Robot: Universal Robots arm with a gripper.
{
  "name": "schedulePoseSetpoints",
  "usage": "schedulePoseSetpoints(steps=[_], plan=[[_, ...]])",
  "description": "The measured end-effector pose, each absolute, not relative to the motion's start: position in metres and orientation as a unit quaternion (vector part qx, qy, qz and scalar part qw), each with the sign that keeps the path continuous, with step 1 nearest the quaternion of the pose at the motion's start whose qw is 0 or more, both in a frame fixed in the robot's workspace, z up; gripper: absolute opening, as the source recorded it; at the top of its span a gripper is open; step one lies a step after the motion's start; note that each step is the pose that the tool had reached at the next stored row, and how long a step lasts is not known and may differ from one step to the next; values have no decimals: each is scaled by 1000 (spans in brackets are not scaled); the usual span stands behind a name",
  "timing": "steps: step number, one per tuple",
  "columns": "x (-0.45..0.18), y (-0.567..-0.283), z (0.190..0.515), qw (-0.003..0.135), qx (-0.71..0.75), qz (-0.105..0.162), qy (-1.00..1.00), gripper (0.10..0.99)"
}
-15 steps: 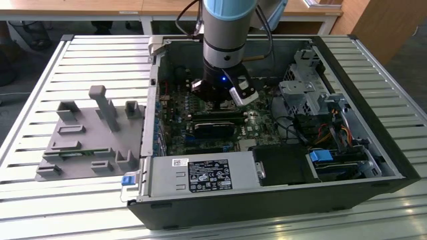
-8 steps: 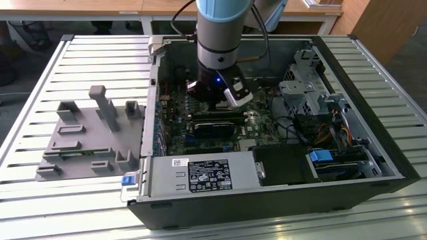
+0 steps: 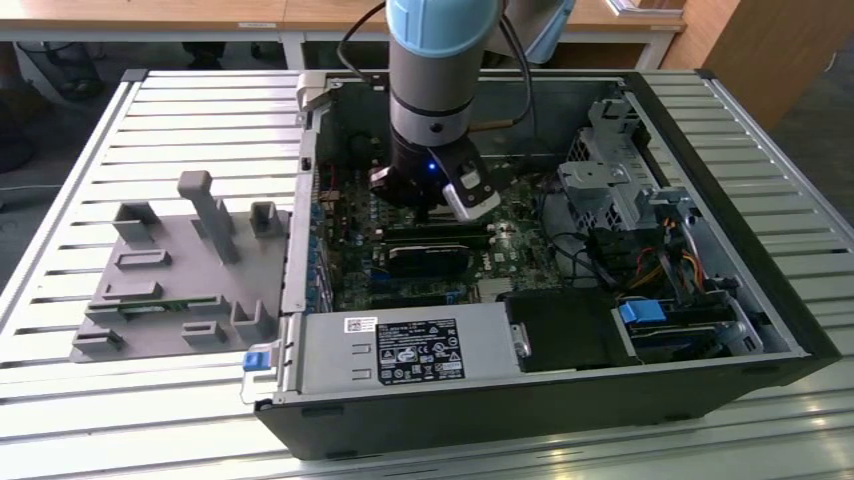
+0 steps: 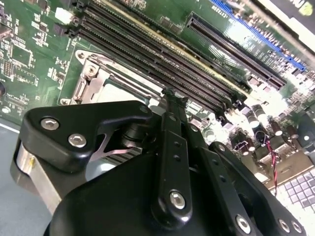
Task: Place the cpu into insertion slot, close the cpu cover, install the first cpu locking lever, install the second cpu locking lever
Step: 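Install the second cpu locking lever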
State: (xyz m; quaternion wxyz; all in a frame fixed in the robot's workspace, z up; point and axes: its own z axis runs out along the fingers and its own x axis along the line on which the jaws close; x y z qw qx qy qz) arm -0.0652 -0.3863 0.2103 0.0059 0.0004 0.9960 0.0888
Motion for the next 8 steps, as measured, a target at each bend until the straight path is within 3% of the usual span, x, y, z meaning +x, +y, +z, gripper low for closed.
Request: schedulePoseSetpoints(steps=[8], plan=[[-70, -394, 210, 6, 0, 102, 995, 106]])
